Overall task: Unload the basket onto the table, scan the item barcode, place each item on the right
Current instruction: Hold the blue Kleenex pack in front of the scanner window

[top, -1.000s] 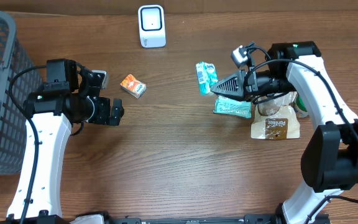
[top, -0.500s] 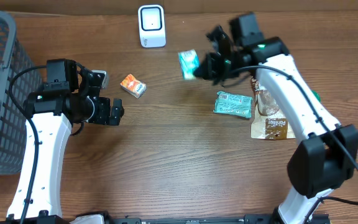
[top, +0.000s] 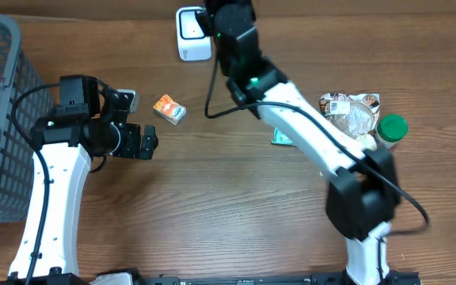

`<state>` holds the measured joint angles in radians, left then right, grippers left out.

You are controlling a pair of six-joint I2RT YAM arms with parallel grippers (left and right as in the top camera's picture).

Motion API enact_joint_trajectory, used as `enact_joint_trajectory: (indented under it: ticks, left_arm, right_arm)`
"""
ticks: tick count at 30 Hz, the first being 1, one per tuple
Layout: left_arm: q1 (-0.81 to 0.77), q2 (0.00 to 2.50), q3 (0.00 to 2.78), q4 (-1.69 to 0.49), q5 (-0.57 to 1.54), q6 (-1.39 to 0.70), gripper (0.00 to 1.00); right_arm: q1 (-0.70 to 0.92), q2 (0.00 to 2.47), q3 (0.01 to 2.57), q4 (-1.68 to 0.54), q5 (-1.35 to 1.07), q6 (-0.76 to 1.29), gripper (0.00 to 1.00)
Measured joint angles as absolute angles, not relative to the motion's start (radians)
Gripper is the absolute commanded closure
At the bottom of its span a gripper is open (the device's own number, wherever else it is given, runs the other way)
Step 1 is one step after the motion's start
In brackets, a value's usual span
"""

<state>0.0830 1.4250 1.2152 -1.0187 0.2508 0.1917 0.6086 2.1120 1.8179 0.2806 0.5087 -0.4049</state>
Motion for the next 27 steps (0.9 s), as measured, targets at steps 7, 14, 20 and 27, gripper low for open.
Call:
enact_joint_trajectory:
  ticks: [7,14,20,27]
  left_arm:
    - [0.083,1.425,1.215,-1.018,0.250,0.192,0.01]
    - [0.083,1.425,1.215,-1.018,0.251,0.192,0.00]
    - [0.083,1.425,1.215,-1.018,0.251,0.192,0.00]
    - [0.083,1.425,1.215,-1.018,0.250,0.192,0.00]
  right_arm:
    - [0.589,2.384,1.816,0.455,0.431,-0.805,0.96]
    - [0.578,2.483,1.814,0.422,0.345,-1.007,0.96]
    - [0.562,2.483,1.814,0.426,0.321,-1.038,0.96]
    - [0.556,2.483,1.814,0.426,0.319,-1.023,0.96]
